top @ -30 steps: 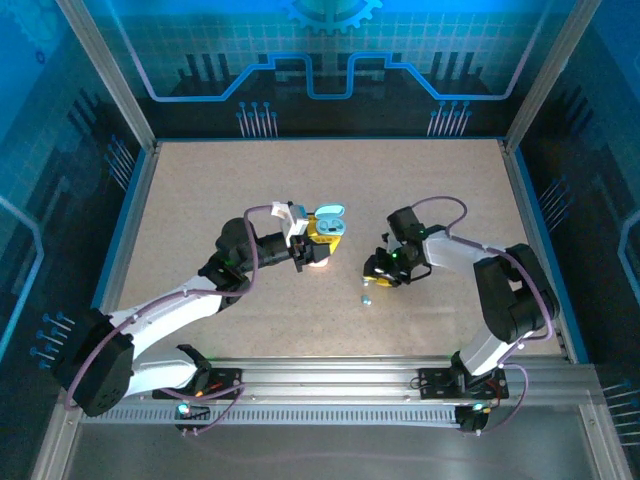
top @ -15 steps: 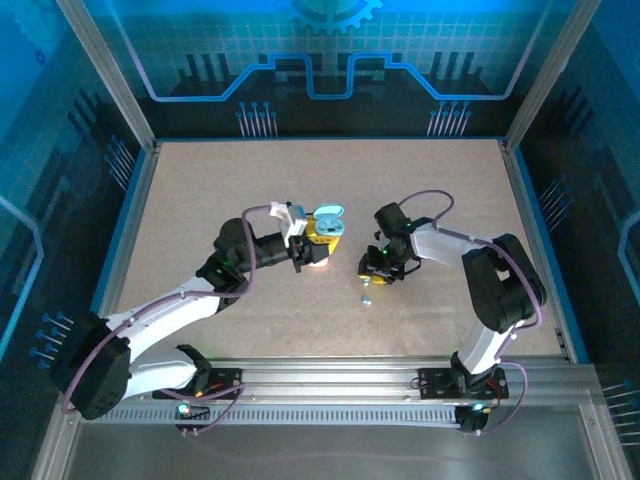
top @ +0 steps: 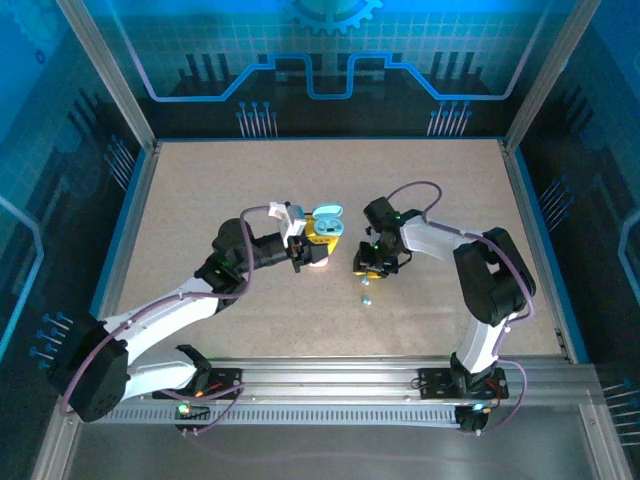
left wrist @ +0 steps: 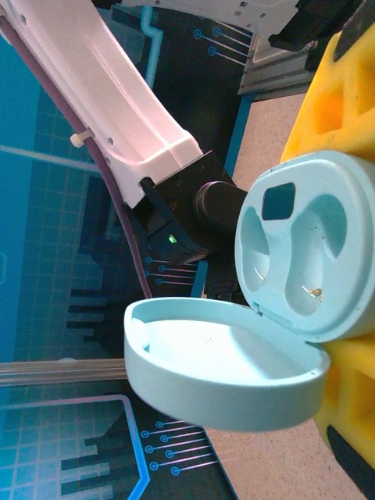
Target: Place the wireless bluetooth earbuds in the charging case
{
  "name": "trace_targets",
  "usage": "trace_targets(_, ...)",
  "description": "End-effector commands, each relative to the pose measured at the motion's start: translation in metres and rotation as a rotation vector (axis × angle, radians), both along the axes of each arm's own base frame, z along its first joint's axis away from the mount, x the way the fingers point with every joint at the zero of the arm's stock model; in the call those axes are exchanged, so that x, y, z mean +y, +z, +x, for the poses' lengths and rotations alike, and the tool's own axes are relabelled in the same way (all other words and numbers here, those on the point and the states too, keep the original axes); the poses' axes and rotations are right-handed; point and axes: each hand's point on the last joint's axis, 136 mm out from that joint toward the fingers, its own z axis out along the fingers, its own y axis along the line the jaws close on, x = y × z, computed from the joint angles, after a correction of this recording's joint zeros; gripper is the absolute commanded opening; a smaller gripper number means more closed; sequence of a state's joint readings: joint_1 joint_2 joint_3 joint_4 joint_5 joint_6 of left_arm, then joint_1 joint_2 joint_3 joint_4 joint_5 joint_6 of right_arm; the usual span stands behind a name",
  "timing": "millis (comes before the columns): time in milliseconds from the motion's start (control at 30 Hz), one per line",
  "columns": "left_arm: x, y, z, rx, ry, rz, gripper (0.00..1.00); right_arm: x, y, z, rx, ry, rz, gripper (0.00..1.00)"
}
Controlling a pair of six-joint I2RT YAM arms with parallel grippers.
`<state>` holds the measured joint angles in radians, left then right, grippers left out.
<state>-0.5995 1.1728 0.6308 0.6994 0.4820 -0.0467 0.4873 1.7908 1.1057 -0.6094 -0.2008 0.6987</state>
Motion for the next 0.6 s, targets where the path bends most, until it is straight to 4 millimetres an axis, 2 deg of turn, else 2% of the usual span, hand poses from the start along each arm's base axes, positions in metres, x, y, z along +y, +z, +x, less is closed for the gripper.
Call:
trace_targets(0, 0.0036, 0.0055, -0.0021, -0.034, 0.014, -0.003, 0.3, -0.0061, -0.0049, -0.0068, 0.024, 0.047, -0.087, 0.33)
trace_targets(567, 0.0062, 0.005, -0.0032, -0.038, 0.024, -0.004, 0.3, -0.002, -0.0114, -0.0103, 0.057, 0.153, -0.212, 0.27)
